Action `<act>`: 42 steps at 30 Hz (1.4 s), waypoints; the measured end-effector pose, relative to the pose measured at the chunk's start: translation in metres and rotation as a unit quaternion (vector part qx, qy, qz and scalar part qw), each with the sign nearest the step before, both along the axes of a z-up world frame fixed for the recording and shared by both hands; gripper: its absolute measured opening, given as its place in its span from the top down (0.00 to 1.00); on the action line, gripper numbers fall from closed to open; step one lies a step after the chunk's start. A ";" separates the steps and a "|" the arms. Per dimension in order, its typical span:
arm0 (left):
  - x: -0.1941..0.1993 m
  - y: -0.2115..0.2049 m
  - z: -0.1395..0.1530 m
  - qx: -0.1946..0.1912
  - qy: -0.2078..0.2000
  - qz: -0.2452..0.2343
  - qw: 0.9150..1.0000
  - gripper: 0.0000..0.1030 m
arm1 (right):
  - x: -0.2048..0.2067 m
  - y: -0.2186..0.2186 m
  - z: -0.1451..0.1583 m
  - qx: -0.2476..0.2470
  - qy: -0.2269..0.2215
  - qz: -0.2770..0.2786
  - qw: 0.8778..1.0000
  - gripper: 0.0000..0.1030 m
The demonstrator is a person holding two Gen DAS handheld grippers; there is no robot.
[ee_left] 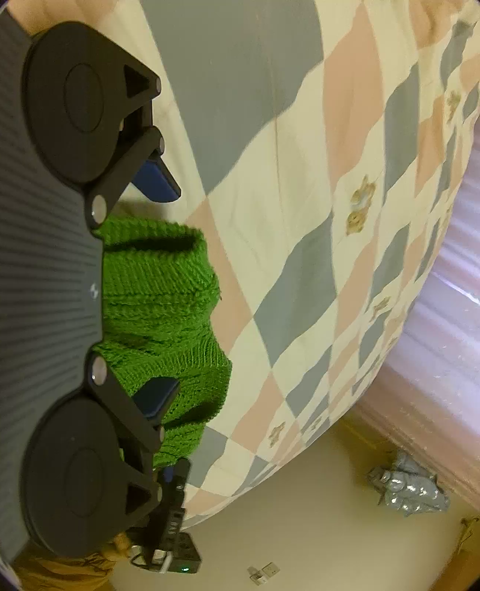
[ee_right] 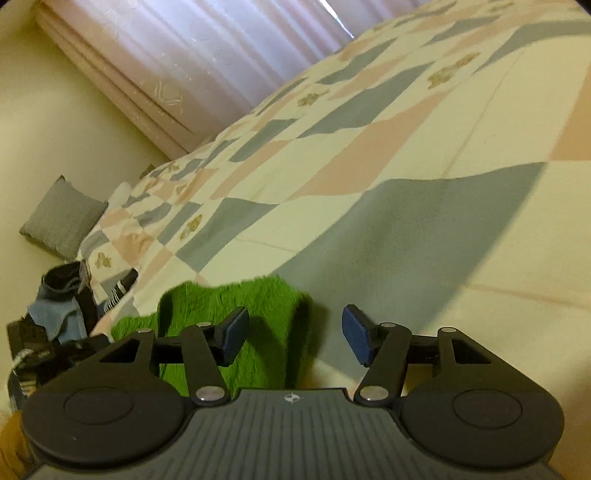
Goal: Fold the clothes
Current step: 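Grasp the vest hem with both grippers and lift it toward the neckline, then carry the held hem over the vest body toward the neckline with both grippers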
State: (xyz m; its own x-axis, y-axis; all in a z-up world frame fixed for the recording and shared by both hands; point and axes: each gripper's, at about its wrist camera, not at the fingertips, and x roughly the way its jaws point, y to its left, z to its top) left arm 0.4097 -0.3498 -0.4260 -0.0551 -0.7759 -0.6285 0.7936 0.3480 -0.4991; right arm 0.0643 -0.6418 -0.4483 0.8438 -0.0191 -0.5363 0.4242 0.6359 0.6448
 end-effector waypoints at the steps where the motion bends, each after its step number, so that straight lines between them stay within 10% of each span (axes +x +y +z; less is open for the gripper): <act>1: -0.001 -0.004 -0.003 0.001 0.001 -0.007 1.000 0.16 | 0.005 -0.003 -0.001 0.008 -0.004 0.003 1.000 0.43; 3: -0.002 -0.010 -0.007 0.009 0.006 -0.025 1.000 0.73 | 0.015 -0.005 -0.002 0.018 -0.008 0.021 1.000 0.55; 4: -0.004 -0.011 -0.007 0.015 0.004 -0.030 0.999 0.83 | 0.020 -0.002 -0.002 0.012 0.000 0.031 0.999 0.65; 6: -0.010 -0.005 0.003 0.008 -0.017 -0.038 0.999 0.85 | 0.027 0.008 0.002 -0.016 0.018 0.046 0.999 0.81; 21: -0.175 0.224 0.122 -0.128 -0.129 -0.103 0.978 0.71 | -0.163 0.187 0.136 -0.219 -0.133 0.067 0.964 0.80; 29: -0.307 0.334 0.056 0.038 -0.237 -0.095 0.966 0.57 | -0.273 0.341 0.080 -0.290 0.109 0.056 0.949 0.61; 32: -0.344 0.332 0.050 0.071 -0.335 -0.091 0.935 0.57 | -0.280 0.377 0.066 -0.334 0.165 0.051 0.926 0.61; 37: -0.389 0.299 0.036 0.094 -0.497 -0.141 0.851 0.53 | -0.252 0.403 0.073 -0.459 0.181 0.065 0.867 0.52; 40: -0.399 0.276 0.016 0.109 -0.560 -0.184 0.801 0.52 | -0.231 0.413 0.062 -0.548 0.197 0.102 0.806 0.39; 42: -0.400 0.265 0.009 0.110 -0.579 -0.198 0.784 0.51 | -0.221 0.415 0.043 -0.599 0.216 0.138 0.759 0.40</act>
